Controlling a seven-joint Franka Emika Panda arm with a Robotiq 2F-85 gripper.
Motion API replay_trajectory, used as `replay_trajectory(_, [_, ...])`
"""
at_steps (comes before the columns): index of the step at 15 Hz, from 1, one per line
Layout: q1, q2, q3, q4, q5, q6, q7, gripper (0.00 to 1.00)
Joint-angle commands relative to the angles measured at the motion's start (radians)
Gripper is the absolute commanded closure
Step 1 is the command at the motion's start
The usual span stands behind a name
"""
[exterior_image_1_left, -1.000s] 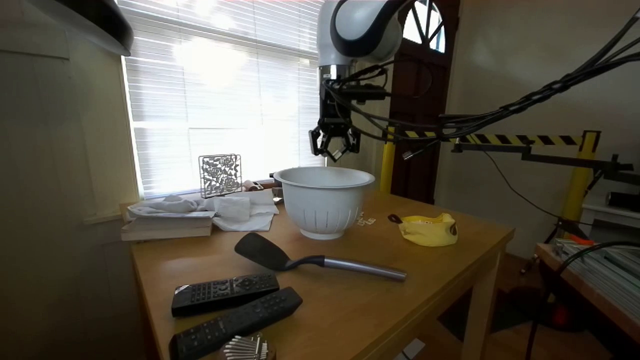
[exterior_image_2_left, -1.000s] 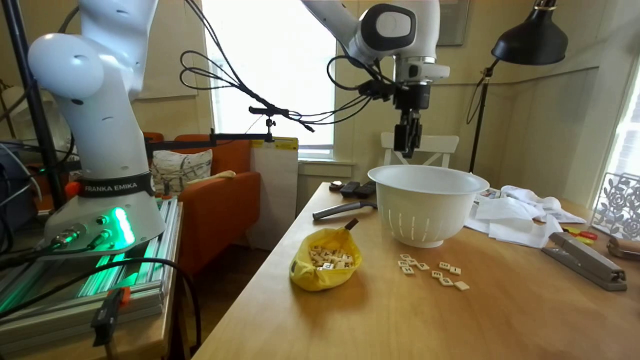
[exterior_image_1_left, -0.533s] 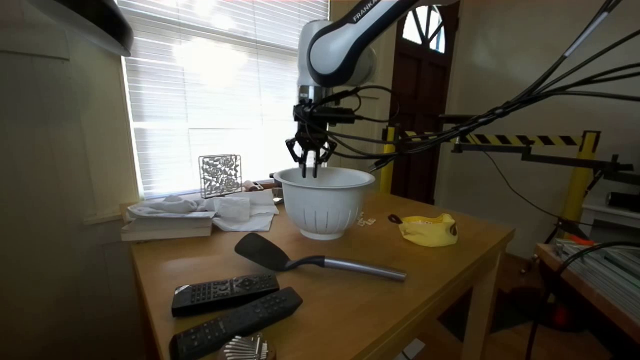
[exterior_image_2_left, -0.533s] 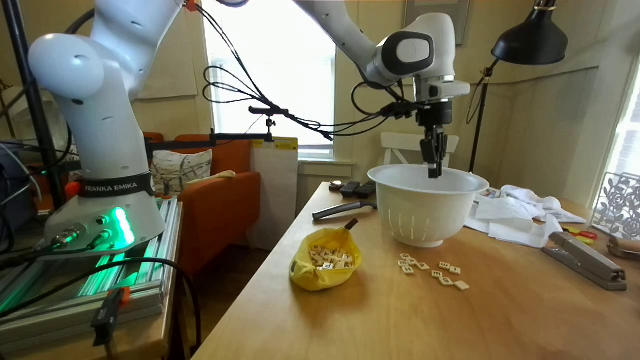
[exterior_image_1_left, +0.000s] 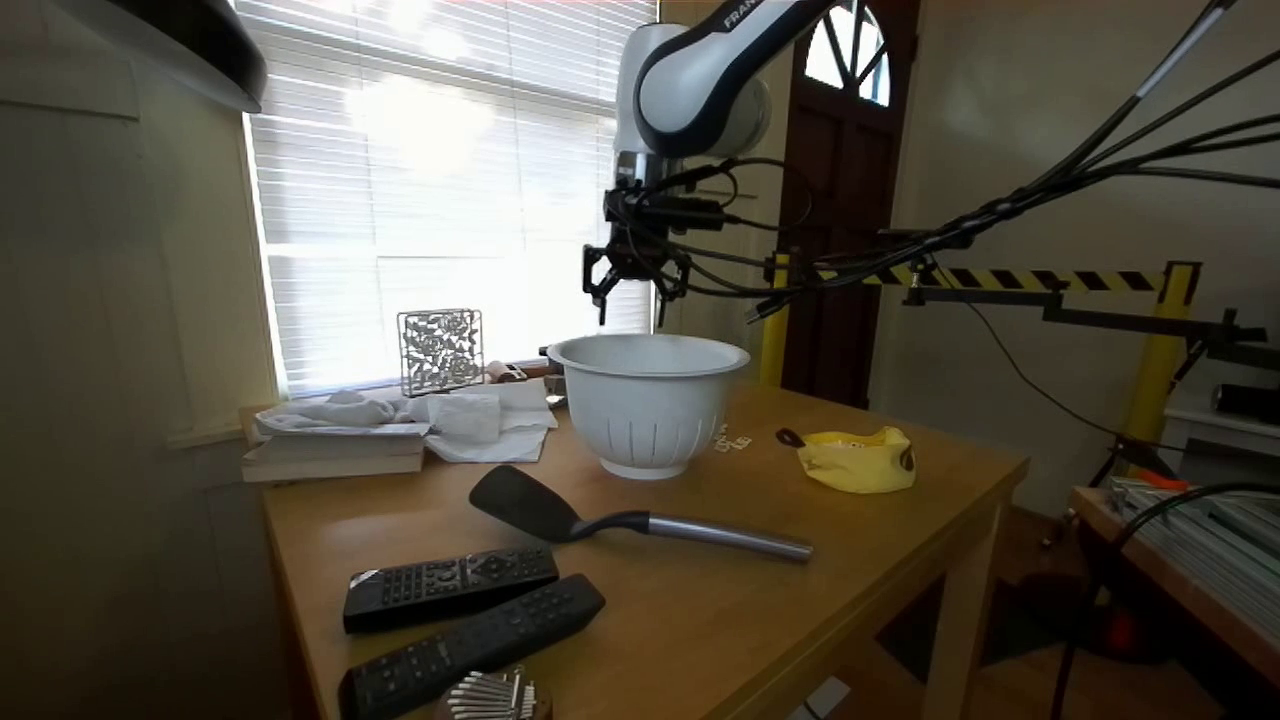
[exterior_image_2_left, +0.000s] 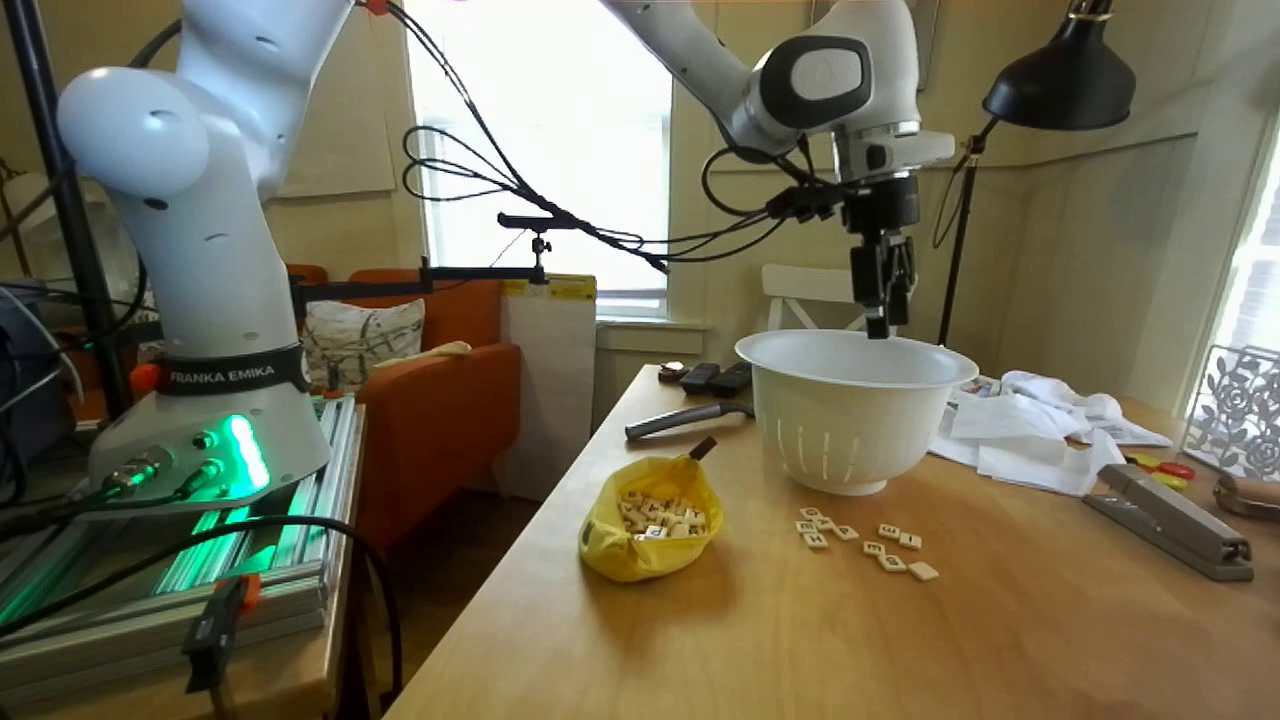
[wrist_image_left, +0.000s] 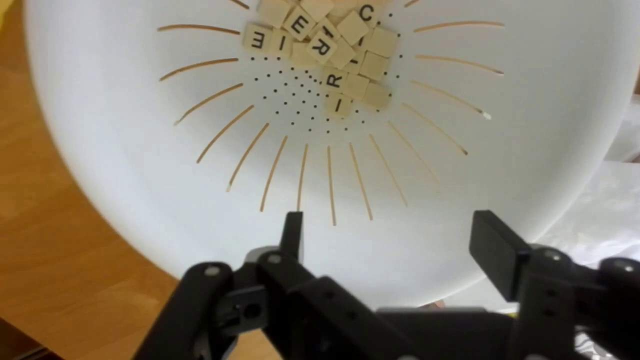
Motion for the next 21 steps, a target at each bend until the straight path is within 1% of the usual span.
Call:
replay_trajectory(1, [-0.034,-0.186,-0.004,-0.163,0.015,-0.07,-0.102,0.0])
replay_trajectory(2, [-0.048,-0.225,-0.006,-0.2,0.023,-0.087,-0.134,0.0])
replay_trajectory(5, [-0.094,-0.354,-0.024,-0.358,0.046,-0.088,-0.231,0.0])
replay_trajectory(8, [-0.145,-0.458,-0.046,-0.515,0.095,-0.112,-0.336,0.0])
replay_trajectory(9, [-0.161,-0.482,-0.051,-0.574,0.121,-0.089,-0.391,0.0])
replay_trajectory(10, [-0.17,-0.514,-0.06,-0.641,0.12,-0.055,-0.434,0.0])
replay_trajectory(12, [-0.192,-0.547,-0.073,-0.74,0.134,-0.04,-0.527,0.0])
replay_trajectory(13, [-0.199,-0.562,-0.079,-0.792,0.124,-0.016,-0.554,0.0])
replay_trajectory(15, [-0.211,-0.557,-0.087,-0.877,0.133,0.068,-0.616,0.0])
replay_trajectory(16, [-0.204,-0.512,-0.08,-0.778,0.106,-0.001,-0.553,0.0])
replay_trajectory(17, [-0.208,-0.513,-0.082,-0.808,0.105,0.018,-0.561,0.0])
replay_trajectory(20, [-0.206,-0.511,-0.08,-0.794,0.105,0.017,-0.559,0.0])
replay_trajectory(21, [-0.204,-0.489,-0.076,-0.782,0.136,0.022,-0.573,0.0])
